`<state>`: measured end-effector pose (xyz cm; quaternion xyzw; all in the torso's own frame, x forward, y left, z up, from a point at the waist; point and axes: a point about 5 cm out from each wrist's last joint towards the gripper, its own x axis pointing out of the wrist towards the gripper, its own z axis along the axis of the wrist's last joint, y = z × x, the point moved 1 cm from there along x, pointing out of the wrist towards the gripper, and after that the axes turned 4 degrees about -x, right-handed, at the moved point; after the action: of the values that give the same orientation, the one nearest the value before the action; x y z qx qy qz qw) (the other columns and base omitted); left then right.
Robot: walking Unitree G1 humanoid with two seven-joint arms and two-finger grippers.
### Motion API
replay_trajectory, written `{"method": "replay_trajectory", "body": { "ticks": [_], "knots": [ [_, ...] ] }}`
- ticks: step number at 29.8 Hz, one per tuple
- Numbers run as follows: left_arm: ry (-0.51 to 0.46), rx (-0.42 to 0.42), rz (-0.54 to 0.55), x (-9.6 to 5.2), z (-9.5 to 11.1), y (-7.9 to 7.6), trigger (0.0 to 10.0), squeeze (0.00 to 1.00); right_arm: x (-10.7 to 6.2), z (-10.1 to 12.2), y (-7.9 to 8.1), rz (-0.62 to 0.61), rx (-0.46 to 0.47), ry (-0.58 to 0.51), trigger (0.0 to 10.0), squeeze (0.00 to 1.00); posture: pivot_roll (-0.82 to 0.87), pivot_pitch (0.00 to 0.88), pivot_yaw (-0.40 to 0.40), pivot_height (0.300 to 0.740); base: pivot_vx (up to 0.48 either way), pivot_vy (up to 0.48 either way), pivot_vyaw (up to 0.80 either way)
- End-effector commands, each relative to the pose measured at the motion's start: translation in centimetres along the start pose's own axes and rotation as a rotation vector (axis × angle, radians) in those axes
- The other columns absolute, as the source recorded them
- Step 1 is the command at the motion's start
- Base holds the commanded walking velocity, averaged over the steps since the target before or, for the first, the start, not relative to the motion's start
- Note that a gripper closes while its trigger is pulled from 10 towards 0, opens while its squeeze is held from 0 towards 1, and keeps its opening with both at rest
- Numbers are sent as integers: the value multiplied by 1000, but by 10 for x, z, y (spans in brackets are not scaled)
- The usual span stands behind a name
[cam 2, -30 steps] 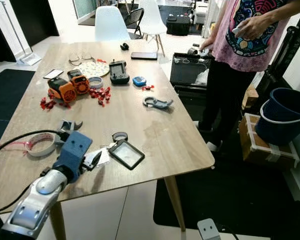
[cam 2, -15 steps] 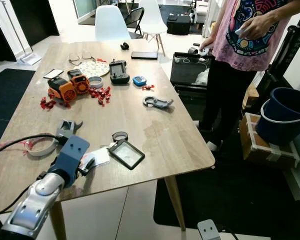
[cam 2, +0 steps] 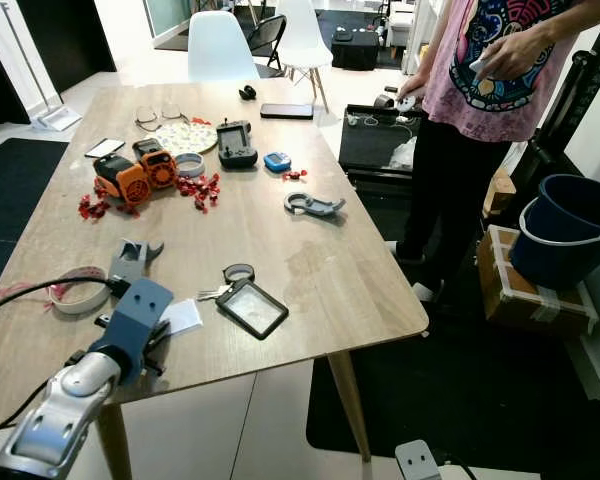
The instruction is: Hang keys on a hook
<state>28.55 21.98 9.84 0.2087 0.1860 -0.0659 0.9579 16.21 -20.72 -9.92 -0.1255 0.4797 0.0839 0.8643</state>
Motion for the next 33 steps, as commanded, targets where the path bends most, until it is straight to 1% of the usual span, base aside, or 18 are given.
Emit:
{"method": "replay_trajectory", "body": {
  "ticks": [1, 4, 6, 7, 8, 9, 10, 11, 12, 13, 15, 18, 21, 22, 23, 27, 30, 33],
  "knots": [
    [39, 22, 0, -2, -7, 4, 10000, 0, -1, -4, 1, 3, 1, 13, 10000, 0, 50, 66, -19, 740, 0, 0, 0],
    [26, 31, -15, -2, -5, 4, 10000, 0, -1, -4, 1, 2, 3, 13, 10000, 0, 50, 67, -18, 740, 0, 0, 0],
    [6, 27, -79, -4, -3, -1, 10000, 0, -1, -4, 1, 1, 4, 13, 10000, 0, 49, 68, -18, 740, 0, 0, 0],
    [5, 26, -115, -5, -3, -3, 9373, 0, -1, -4, 1, 1, 4, 13, 10000, 0, 49, 69, -18, 740, 0, 0, 0],
    [5, 26, -115, -5, -3, -3, 9373, 0, -1, -4, 1, 1, 4, 13, 10000, 0, 49, 69, -18, 740, 0, 0, 0],
    [9, 28, -166, -7, -4, -7, 7961, 0, -1, -4, 1, 1, 5, 14, 10000, 0, 50, 70, -19, 740, 0, 0, 0],
    [14, 35, -216, -9, -5, -10, 7804, 0, -1, -4, 1, 1, 5, 14, 10000, 0, 50, 71, -19, 740, 0, 0, 0],
    [14, 35, -216, -9, -5, -10, 7804, 0, -1, -4, 1, 1, 5, 14, 10000, 0, 50, 71, -19, 740, 0, 0, 0],
    [18, 39, -274, -12, -7, -14, 8510, 0, -1, -4, 1, 1, 5, 14, 10000, 0, 51, 71, -20, 740, 0, 0, 0],
    [26, 36, -321, -15, -8, -17, 9804, 0, -1, -4, 1, 1, 6, 14, 10000, 0, 51, 72, -20, 740, 0, 0, 0],
    [30, 49, -382, -20, -10, -20, 9804, 0, -1, -4, 1, 1, 6, 14, 10000, 0, 53, 72, -20, 740, 0, 0, 0],
    [35, 59, -397, -22, -11, -20, 9725, 0, 0, -4, 1, 1, 6, 14, 10000, 0, 53, 73, -21, 740, 0, 0, 0],
    [33, 86, -437, -25, -13, -19, 9333, 0, 0, -3, 1, 2, 6, 13, 10000, 0, 54, 73, -22, 740, 0, 0, 0],
    [26, 90, -455, -27, -12, -19, 10000, 0, 0, -3, 1, 2, 5, 12, 10000, 0, 55, 72, -22, 740, 0, 0, 0],
    [-16, 73, -434, -26, -6, -15, 10000, 0, 0, -2, 1, 2, 5, 11, 10000, 0, 55, 73, -24, 740, 0, 0, 0],
    [-75, 30, -380, -23, 5, -10, 10000, 0, 0, -2, 1, 2, 4, 10, 10000, 0, 55, 73, -24, 740, 0, 0, 0],
    [-74, 12, -352, -22, 9, -8, 10000, 0, 0, -1, 1, 1, 5, 10, 10000, 0, 52, 75, -21, 740, 0, 0, 0],
    [-19, -40, -366, -26, 7, -15, 10000, 0, 0, -3, 0, -2, 7, 11, 10000, 0, 49, 75, -20, 740, 0, 0, 0]
  ]
}}
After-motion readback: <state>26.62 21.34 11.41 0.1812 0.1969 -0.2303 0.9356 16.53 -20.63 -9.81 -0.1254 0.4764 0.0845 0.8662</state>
